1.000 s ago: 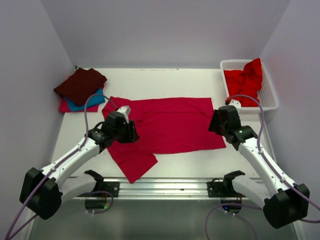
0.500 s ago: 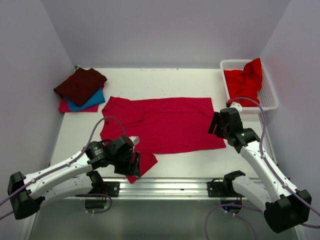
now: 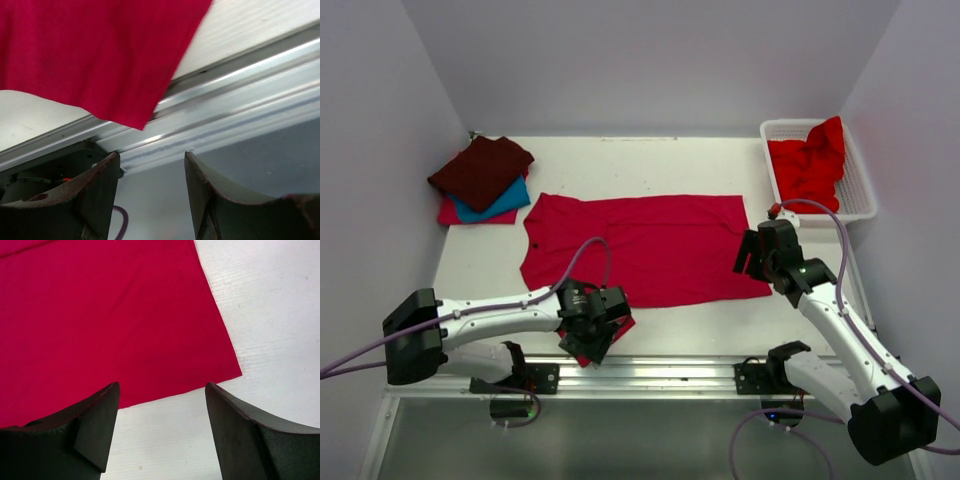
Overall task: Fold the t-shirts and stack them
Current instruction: Fold the tshirt
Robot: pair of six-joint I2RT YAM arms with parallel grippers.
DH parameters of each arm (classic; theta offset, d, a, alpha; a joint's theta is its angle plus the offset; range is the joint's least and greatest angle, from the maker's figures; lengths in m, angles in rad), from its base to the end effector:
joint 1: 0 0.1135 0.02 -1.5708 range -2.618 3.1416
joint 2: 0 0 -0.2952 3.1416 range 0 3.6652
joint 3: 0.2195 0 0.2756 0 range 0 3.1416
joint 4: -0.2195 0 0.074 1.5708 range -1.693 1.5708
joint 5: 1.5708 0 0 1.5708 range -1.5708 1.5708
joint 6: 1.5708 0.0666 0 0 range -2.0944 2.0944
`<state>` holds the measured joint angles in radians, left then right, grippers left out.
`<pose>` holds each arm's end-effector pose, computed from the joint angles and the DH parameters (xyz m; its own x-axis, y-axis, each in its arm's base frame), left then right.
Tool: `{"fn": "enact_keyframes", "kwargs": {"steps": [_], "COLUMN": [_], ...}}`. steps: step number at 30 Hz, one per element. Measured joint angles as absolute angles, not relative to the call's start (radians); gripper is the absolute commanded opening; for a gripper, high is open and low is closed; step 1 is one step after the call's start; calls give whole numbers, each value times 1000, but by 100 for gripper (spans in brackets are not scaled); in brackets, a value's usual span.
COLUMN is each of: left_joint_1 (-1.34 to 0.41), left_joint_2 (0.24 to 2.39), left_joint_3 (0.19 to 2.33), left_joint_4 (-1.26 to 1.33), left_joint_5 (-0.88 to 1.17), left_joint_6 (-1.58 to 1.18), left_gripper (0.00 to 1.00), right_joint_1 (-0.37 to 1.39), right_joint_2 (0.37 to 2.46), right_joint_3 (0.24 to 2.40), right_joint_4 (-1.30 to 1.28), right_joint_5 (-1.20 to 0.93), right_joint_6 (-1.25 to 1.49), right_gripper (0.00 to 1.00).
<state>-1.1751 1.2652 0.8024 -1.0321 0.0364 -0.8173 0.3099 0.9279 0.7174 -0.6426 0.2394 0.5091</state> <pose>0.0784 -0.1941 0.1885 -0.9362 0.3505 -0.0254 0.3513 0.9328 -0.0801 0.2046 0.0489 0.2478 -0.6985 0.2735 -0.6613 0.2207 0.9614 0.1646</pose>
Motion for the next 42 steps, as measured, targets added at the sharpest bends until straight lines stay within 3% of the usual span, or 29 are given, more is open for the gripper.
{"fn": "enact_keyframes", "kwargs": {"steps": [8,22,25,28,29,32,38,42], "left_joint_1": [-1178,-1180,-1180,-1180,-1180,-1179,-1179,-1180], "left_joint_2": [1343,1454,1460,1466,1467,1464,1440,1428], "left_joint_3": [704,738,740,739,739,733,721,717], "left_joint_4": [-1003,-897,-889,-878,-874,-878,-871,-871], "left_joint_5": [-43,-29,-18,-4,0,0,0,-6], "left_joint_6": [-816,-790,-788,-784,-783,-775,-776,-785], "left_gripper": [57,53,48,36,23,0,0,0], "right_joint_1": [310,310,310,310,310,310,310,312], "right_joint_2": [924,899,894,894,894,894,899,935], "right_joint_3": [717,717,717,715,714,712,705,697], "right_joint_4": [-643,-643,-643,-643,-642,-642,-642,-651], "right_joint_5": [233,221,222,222,222,224,279,348], "right_joint_6": [509,508,509,508,508,509,524,561], "right_gripper": [73,73,73,72,71,68,51,52]}}
